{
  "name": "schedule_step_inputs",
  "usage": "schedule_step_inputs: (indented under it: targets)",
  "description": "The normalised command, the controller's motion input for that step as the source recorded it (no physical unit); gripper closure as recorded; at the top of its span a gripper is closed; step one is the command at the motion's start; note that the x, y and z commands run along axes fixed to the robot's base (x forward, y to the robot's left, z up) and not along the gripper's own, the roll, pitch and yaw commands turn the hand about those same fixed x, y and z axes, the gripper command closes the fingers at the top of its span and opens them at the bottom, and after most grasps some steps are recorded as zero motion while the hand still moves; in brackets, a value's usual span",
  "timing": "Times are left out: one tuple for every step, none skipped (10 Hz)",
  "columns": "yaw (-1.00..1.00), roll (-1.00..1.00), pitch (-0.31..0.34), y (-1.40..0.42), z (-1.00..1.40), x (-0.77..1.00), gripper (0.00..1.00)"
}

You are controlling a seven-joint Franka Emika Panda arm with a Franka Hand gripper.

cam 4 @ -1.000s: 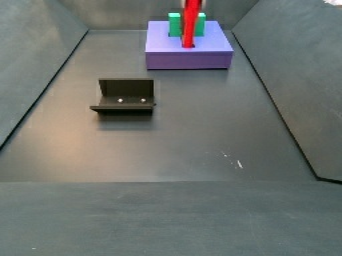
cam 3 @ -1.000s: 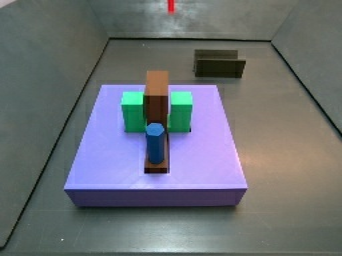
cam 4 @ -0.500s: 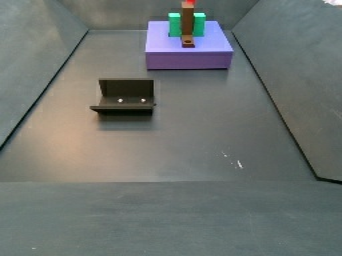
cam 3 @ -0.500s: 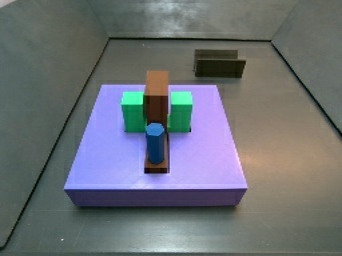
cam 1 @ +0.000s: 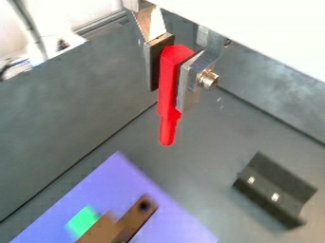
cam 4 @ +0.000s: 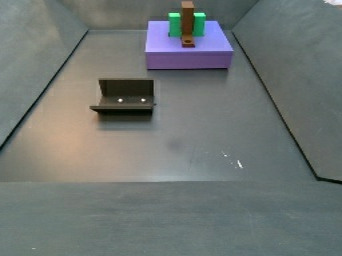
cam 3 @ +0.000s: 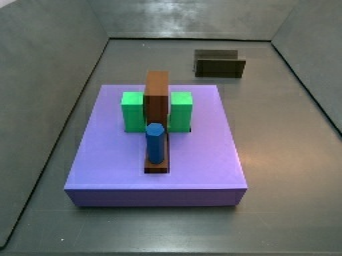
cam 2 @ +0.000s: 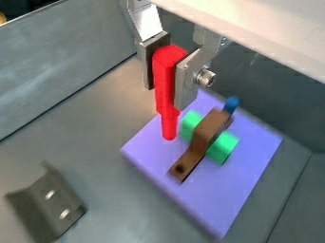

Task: Pick up the red object. Move up. Move to above the board. Insert the red object.
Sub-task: Move to above the board, then insert the red object.

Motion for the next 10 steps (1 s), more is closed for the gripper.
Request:
schedule_step_inputs:
  targets:
    - [0.01, 0.01, 0.131, -1.4, 0.22, 0.09, 1.0]
    - [0.01, 0.01, 0.147, -0.76, 0.13, 0.08, 1.0]
    - [0.01, 0.01, 0.149, -0.28, 0.06, 0.09, 1.0]
    - [0.0, 0.0, 0.0, 0.03, 0.0, -0.01, 1.0]
    - [0.06, 0.11, -0.074, -0.43, -0.28, 0.0, 1.0]
    - [0.17, 0.27, -0.094, -0.72, -0.49, 0.0, 1.0]
    - [0.08, 0.25, -0.146, -0.17, -0.69, 0.05, 1.0]
    - [-0.06, 0.09, -0.117, 0.43, -0.72, 0.04, 1.0]
    - [-0.2, -0.08, -0.114, 0.75, -0.62, 0.0, 1.0]
    - [-0.21, -0.11, -0.106, 0.69, -0.56, -0.03, 1.0]
